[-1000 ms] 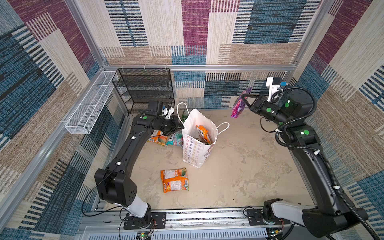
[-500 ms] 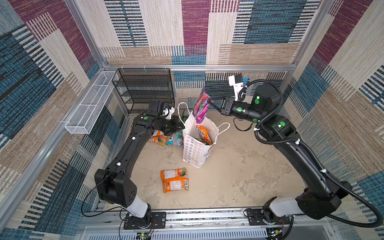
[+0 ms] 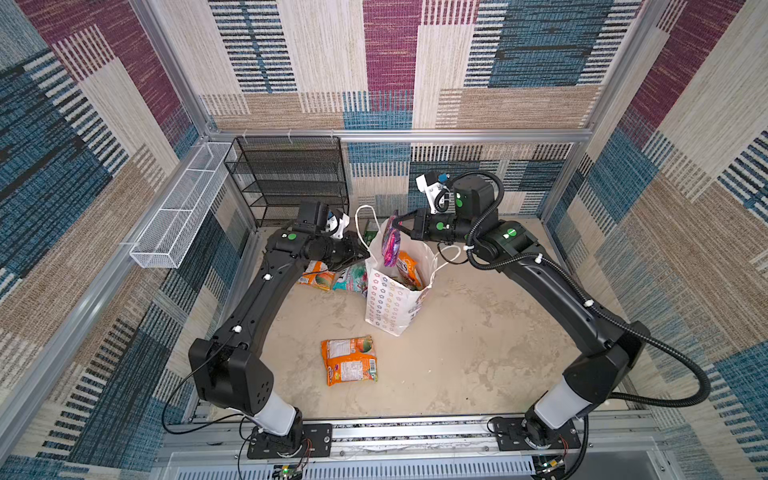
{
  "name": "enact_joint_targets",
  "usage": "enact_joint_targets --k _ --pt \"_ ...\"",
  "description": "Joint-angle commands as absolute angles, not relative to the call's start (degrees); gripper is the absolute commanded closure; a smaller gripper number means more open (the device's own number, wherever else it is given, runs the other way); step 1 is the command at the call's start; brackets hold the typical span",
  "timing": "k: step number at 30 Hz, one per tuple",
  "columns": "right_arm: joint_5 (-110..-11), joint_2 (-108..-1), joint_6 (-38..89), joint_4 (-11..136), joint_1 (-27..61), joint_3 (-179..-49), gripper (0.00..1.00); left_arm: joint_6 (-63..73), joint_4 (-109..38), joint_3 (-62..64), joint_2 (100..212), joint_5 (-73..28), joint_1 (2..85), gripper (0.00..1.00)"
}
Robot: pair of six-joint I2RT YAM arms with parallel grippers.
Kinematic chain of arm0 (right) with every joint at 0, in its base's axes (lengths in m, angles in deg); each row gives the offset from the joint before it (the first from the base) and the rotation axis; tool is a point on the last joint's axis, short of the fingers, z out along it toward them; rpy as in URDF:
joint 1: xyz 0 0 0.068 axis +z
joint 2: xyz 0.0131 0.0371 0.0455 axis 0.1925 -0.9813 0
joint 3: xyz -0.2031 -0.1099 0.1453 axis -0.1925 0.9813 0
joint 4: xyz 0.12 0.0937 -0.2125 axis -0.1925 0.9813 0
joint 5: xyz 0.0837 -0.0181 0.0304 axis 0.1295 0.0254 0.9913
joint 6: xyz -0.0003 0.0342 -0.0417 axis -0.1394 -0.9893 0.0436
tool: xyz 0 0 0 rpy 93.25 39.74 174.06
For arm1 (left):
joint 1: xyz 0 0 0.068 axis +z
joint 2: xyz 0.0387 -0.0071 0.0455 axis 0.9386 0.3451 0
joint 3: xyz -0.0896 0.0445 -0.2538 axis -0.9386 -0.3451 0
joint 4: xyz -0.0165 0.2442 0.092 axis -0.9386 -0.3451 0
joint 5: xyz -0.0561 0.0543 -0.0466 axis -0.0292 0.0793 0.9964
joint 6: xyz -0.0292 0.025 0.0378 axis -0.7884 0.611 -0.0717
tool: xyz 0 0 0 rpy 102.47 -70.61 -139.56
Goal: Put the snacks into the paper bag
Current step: 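Lower the Berries packet into the bag and open the right gripper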
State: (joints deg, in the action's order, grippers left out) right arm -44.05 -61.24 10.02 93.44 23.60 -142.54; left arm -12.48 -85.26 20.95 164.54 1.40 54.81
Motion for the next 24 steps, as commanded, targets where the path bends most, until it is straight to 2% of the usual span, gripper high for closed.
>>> enact_joint_targets --k 1,12,24 --pt "-43.1 -62.5 11.6 95.0 23.6 -143.9 1.0 -11.6 -84.1 21.1 164.1 1.7 54.9 0.98" --pt "-46.7 -69.2 13.6 103.1 23.5 -150.1 1.0 -11.7 -84.1 21.2 163.3 1.8 55.0 0.98" --pt "-48.9 -65.1 14.0 100.7 23.7 -139.4 1.0 -11.9 -83.9 21.1 163.4 2.1 55.0 0.98"
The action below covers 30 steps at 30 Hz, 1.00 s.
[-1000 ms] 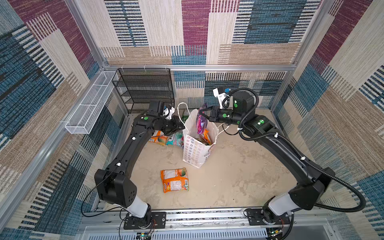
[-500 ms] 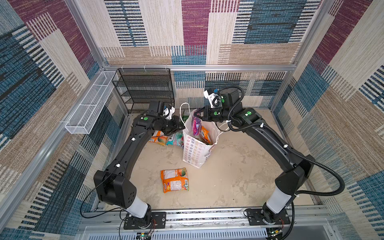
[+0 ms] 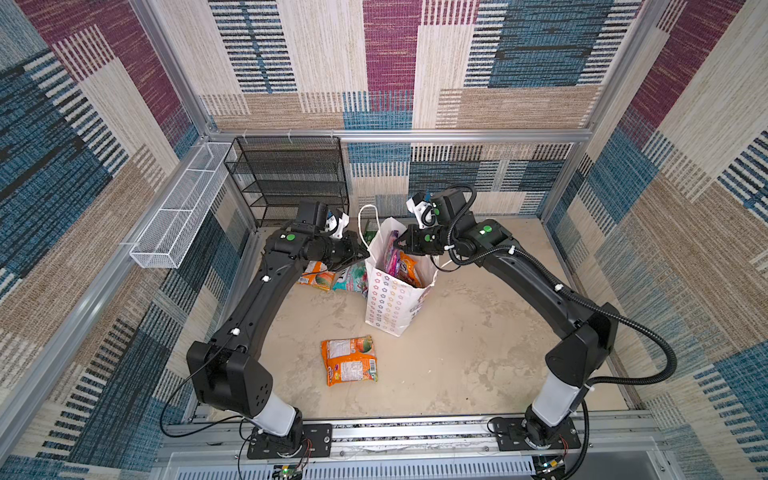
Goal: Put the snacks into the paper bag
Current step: 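Lower the Berries packet into the bag and open the right gripper, then raise the right gripper out of the bag and move it to the bag handle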
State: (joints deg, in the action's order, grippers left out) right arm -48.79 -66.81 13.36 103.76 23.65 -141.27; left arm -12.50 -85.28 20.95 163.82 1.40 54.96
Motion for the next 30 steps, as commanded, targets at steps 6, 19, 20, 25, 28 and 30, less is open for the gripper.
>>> enact_joint_targets --k 6,19,20,25,28,30 --pt "-50.3 -64.5 17.1 103.8 25.1 -138.3 0.99 -11.6 -84.0 21.0 163.4 1.7 55.0 0.98" --pt "-57.5 -66.8 20.6 107.1 27.9 -138.1 0.92 -11.1 -84.0 20.9 163.8 -0.7 55.0 0.97" --pt "-58.2 -67.2 20.8 107.5 27.9 -138.1 0.9 -11.1 -84.0 20.9 163.8 -0.7 55.0 0.97" --pt "-62.1 -66.0 19.8 108.0 28.0 -138.3 0.76 -11.2 -84.0 20.9 163.9 -0.3 55.0 0.97" --pt "-63.3 -64.6 19.5 109.1 28.0 -141.6 0.72 -11.5 -84.0 20.8 163.9 -0.1 55.1 0.97" --pt "-63.6 -64.1 19.4 110.3 28.0 -144.7 0.69 -11.5 -84.0 20.7 163.9 -0.1 55.0 0.97"
